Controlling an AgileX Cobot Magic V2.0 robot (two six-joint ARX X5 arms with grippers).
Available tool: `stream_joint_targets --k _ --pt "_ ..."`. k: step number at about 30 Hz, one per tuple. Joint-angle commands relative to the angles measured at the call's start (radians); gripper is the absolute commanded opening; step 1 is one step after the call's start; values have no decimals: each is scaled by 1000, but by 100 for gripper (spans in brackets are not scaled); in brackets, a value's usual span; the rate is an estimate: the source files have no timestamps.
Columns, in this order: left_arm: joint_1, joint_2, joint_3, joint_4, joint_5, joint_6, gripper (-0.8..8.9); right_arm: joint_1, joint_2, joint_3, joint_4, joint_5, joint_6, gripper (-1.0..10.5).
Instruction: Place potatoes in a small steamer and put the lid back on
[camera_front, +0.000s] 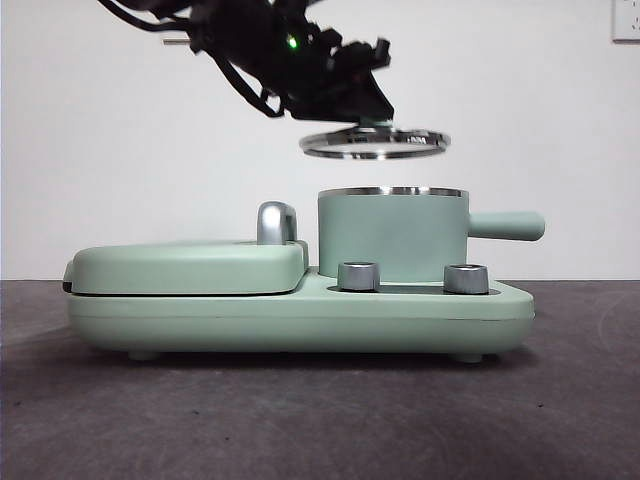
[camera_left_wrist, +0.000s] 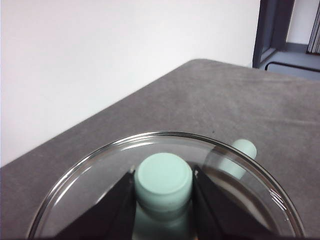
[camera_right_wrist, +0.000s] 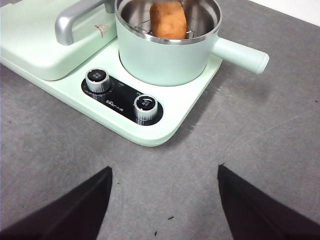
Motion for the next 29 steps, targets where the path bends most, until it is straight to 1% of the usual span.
stream_joint_targets --k 1,11,13,16,20,29 --pt "-11 41 42 42 3 16 14 5 3 5 6 3 -9 323" --pt "-13 86 43 95 4 19 14 5 3 5 6 8 -9 323" --pt "-13 90 44 93 5 16 14 5 3 5 6 9 -9 323" --pt "-16 95 44 91 31 15 14 5 3 5 6 10 -9 323" --pt "-18 102 44 93 31 14 14 5 4 5 6 27 -10 323" --pt "-18 117 44 102 31 14 14 5 4 5 6 27 -13 323"
